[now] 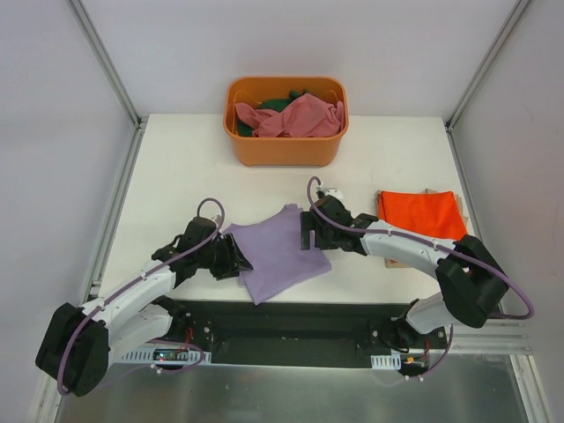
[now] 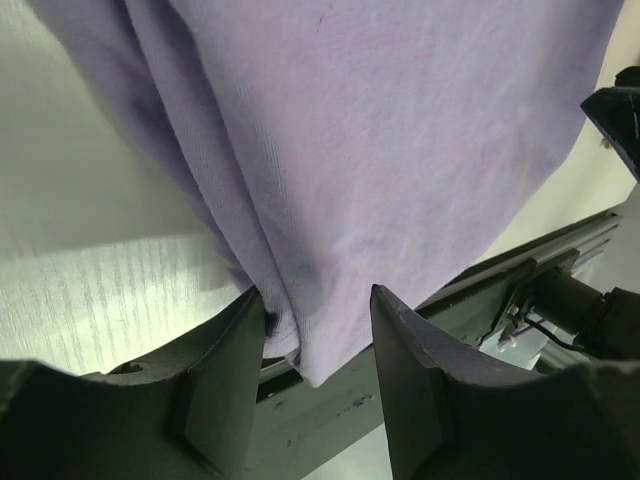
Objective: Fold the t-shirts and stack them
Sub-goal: Smooth out wrinkles on the folded tshirt
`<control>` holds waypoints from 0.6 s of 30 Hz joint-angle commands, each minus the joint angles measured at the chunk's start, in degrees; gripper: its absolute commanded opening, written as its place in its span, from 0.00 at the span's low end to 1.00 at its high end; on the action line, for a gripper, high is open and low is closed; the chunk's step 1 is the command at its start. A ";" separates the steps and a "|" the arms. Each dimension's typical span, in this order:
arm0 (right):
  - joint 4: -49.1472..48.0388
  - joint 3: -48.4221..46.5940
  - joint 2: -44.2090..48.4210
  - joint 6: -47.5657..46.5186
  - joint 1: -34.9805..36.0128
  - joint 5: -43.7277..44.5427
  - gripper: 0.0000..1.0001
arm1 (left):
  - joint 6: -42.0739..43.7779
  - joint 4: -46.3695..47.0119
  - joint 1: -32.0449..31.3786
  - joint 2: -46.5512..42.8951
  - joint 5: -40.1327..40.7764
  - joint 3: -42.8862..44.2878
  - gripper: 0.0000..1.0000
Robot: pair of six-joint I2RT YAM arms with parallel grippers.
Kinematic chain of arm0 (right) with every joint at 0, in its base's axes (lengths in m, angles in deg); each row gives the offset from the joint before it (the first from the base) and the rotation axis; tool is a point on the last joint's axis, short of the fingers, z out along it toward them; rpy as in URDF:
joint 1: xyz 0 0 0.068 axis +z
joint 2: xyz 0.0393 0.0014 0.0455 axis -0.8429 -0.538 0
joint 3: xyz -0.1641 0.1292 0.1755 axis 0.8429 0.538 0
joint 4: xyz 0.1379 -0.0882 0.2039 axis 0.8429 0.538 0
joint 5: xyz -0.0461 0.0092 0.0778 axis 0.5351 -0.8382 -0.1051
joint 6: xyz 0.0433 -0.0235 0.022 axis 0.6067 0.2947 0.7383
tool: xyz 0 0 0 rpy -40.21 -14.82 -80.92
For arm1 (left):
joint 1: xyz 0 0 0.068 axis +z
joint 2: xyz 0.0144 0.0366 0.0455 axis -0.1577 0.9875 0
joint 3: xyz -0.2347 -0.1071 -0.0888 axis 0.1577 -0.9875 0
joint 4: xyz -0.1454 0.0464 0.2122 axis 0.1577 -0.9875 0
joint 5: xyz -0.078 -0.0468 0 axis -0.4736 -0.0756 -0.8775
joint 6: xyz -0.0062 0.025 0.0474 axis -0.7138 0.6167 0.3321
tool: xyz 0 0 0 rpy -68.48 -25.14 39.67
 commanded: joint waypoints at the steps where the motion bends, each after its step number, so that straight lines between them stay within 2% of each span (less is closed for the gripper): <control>1: 0.88 0.76 1.92 0.62 -0.22 -0.52 0.96 | -0.43 -4.06 -0.60 -1.42 -2.66 -0.14 0.45; 7: 1.06 1.11 2.62 0.54 -0.14 -0.08 0.96 | 1.41 -7.85 -0.68 1.22 -2.13 -0.05 0.46; 11: 1.23 1.38 2.79 0.71 -0.22 -0.34 0.97 | 0.71 -7.85 -2.09 1.93 -2.84 1.09 0.35; 16: 1.58 1.47 3.32 0.27 -0.22 0.10 0.97 | -0.08 -7.85 -3.41 -0.97 -3.81 1.53 0.31; 18: 1.58 1.47 3.24 0.36 -0.14 0.19 0.97 | 0.09 -7.85 -3.41 -0.98 -3.54 1.79 0.26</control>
